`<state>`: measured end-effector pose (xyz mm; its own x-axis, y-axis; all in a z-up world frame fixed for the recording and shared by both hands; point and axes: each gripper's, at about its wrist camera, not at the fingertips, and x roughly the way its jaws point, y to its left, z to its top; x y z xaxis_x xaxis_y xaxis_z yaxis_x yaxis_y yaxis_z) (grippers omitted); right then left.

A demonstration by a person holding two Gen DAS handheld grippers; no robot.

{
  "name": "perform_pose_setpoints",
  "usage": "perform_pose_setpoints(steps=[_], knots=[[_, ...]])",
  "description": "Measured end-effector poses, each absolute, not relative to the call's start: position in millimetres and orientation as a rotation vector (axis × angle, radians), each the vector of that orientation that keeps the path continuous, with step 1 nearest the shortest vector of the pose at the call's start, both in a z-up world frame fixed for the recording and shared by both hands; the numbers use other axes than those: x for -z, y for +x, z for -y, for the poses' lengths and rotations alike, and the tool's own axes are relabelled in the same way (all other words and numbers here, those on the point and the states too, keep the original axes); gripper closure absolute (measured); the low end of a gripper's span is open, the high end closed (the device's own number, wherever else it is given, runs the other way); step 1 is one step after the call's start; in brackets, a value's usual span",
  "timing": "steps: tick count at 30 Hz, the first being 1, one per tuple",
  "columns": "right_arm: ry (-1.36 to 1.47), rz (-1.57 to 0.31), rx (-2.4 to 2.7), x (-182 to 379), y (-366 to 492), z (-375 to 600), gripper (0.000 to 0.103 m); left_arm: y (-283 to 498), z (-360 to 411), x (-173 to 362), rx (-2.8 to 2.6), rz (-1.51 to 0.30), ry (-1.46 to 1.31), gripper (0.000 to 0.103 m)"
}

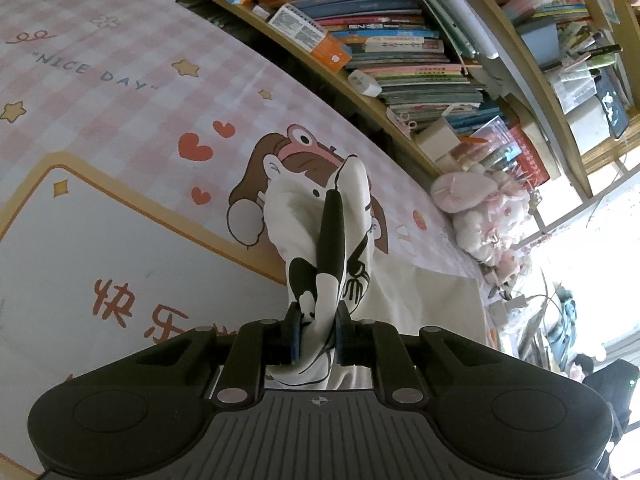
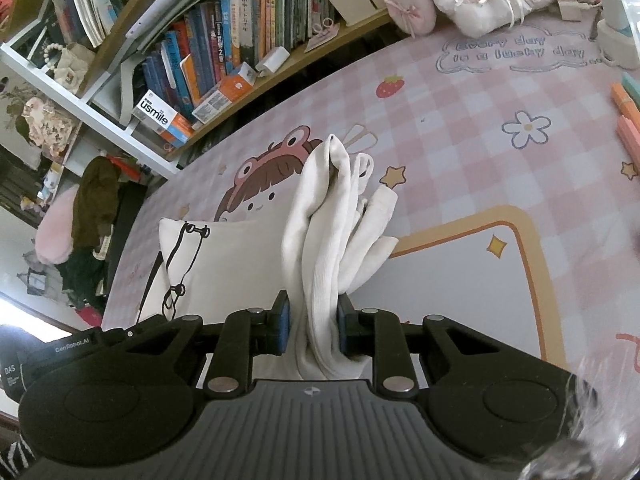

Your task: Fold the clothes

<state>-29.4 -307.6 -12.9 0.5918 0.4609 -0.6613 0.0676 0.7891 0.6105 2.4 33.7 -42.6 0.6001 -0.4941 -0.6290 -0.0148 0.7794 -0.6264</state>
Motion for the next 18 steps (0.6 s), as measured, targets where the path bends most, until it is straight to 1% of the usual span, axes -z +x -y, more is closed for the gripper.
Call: perform_pose_setpoints(steps=[11, 18], knots=[[0.619, -0.903, -0.246, 4, -4, 292, 0.082, 30, -45, 40, 0.334, -0.887, -0.642, 0.090], [0.606, -0.875, -0.242, -3, 28, 286, 0.082, 63, -53, 37, 0.359, -0.865, -0.626, 0.090]])
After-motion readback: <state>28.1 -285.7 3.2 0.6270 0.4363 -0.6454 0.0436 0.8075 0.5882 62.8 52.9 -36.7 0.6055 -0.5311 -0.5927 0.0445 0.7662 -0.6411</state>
